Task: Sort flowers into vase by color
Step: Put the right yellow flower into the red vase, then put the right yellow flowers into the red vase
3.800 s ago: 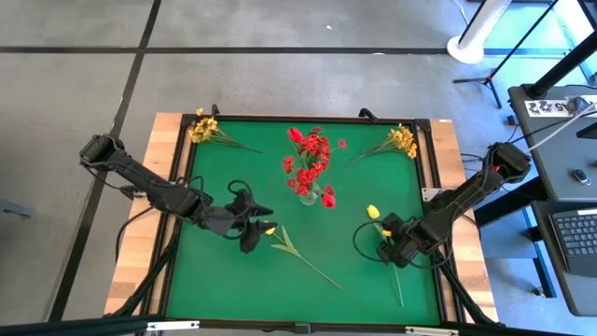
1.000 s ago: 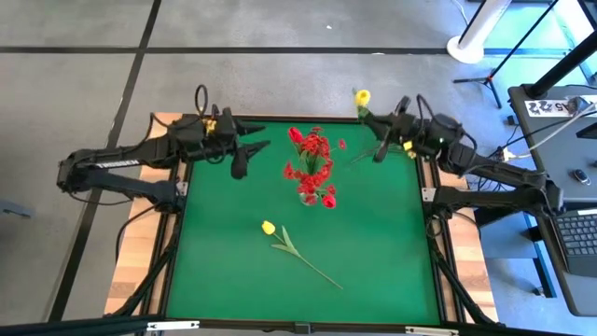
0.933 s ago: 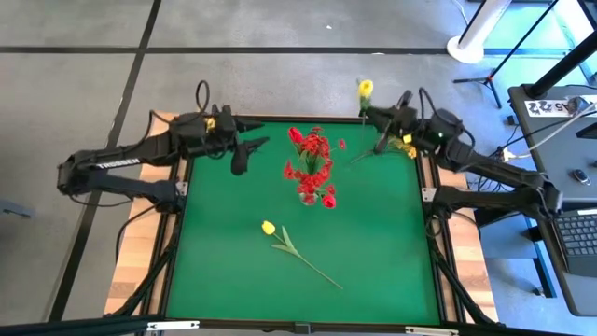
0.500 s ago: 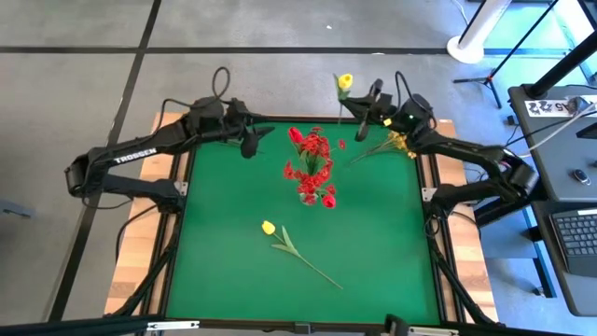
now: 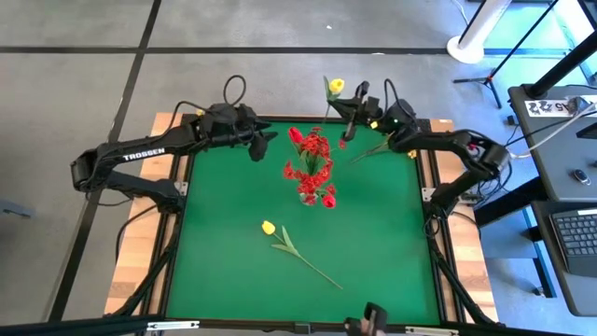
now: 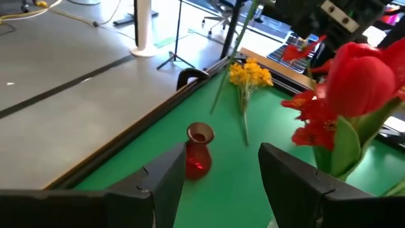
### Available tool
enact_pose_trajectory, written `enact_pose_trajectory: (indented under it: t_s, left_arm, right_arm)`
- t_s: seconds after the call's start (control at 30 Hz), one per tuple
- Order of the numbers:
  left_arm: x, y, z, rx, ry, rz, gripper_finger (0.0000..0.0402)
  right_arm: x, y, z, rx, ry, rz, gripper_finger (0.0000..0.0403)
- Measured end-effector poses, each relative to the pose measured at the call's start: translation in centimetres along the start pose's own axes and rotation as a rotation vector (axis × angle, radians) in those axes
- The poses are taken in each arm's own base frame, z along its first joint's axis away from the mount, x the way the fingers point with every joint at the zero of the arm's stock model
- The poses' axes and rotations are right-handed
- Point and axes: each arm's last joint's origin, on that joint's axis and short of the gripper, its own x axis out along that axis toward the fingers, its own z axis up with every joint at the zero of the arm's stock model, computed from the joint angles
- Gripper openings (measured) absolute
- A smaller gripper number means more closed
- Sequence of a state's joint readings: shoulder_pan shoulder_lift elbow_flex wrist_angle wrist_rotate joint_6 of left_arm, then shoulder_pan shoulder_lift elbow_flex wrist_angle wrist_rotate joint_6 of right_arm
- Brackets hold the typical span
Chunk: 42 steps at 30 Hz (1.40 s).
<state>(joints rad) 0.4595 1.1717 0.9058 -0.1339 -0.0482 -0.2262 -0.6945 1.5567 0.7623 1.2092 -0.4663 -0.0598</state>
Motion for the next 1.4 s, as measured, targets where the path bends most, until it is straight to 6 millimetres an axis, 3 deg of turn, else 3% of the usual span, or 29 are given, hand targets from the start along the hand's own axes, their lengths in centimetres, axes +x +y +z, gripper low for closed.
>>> enact_pose_trajectory:
  t_s: [0.33,0.53,0.8,0.93,1.13,1.4]
  left_arm:
    - [0.0,0.9,0.1,-0.012,-0.003,0.034,0.0195]
    - [0.0,0.9,0.1,-0.008,0.006,0.035,0.0195]
    - [0.0,0.9,0.1,0.007,0.006,0.036,0.0195]
    - [0.0,1.0,0.1,0.010,-0.002,0.073,0.0195]
    - [0.0,1.0,0.1,0.012,-0.006,0.106,0.0195]
    - [0.0,1.1,0.1,0.052,-0.009,0.155,0.0195]
  right_arm:
    - [2.9,-1.1,-2.6,0.089,0.030,0.079,0.0000]
    - [3.0,-1.0,-4.7,0.127,0.120,0.089,0.0000]
    - [2.9,-0.9,-5.5,0.159,0.181,0.091,0.0014]
    - [2.8,-0.8,-5.6,0.226,0.225,0.088,0.0053]
    - [2.5,-0.7,-4.6,0.240,0.322,0.080,0.0142]
    - [1.2,-0.4,-1.9,0.207,0.487,0.059,0.0244]
